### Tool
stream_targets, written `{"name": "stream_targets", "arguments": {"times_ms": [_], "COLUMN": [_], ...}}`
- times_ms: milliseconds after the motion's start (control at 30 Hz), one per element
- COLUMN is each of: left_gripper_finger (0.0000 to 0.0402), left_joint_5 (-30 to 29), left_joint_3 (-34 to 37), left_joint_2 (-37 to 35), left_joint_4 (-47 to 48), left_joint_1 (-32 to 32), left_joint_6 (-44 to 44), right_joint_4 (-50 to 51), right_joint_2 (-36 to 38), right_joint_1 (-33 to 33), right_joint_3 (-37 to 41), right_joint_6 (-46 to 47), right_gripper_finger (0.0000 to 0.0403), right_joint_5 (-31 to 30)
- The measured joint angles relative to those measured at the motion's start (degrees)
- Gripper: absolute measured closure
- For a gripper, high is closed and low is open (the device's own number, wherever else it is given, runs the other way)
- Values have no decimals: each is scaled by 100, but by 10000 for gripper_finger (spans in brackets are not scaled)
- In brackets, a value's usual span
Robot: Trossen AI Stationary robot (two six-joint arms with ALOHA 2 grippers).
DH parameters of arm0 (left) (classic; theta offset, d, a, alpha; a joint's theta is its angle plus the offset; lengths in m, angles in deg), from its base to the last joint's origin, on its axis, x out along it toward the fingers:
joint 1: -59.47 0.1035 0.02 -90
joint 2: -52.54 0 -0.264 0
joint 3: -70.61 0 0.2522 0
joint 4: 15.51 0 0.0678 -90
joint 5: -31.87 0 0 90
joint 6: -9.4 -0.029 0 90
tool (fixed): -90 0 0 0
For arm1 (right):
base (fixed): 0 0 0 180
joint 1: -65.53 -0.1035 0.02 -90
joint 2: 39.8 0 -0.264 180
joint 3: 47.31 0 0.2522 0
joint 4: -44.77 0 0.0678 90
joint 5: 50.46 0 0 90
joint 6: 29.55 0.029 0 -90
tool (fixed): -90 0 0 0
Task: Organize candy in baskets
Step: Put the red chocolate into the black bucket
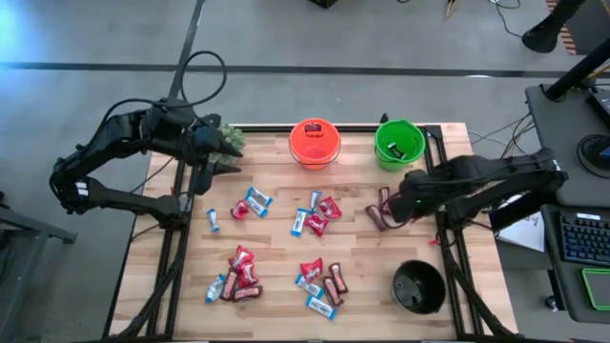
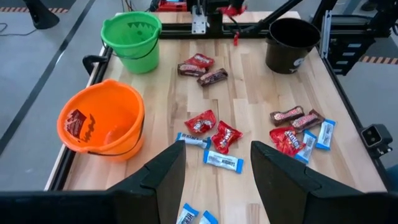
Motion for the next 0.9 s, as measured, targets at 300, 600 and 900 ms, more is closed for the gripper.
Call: {"name": "stream_targets", "arguments": {"times_ms": [300,600,900], "left_gripper_finger": [237,237,237], "left_joint_5": [-1,0,-2], "left_joint_3": [0,0,0], "left_joint_2": [-4,-9,-7], "left_joint_4": [105,108,106], "left_joint_1": [0,0,0], "left_joint_6": [-133,-135,-133], "right_joint_4": [11,-35,-700], "right_joint_2": [-27,-473,-988], "right_joint_1": [-931,-2397,-3433], "right_joint_3": [-536,-519,-515], "right_joint_6": [935,2205,3122], "right_gripper_finger": [391,391,391], "right_joint_5": [130,133,132]}}
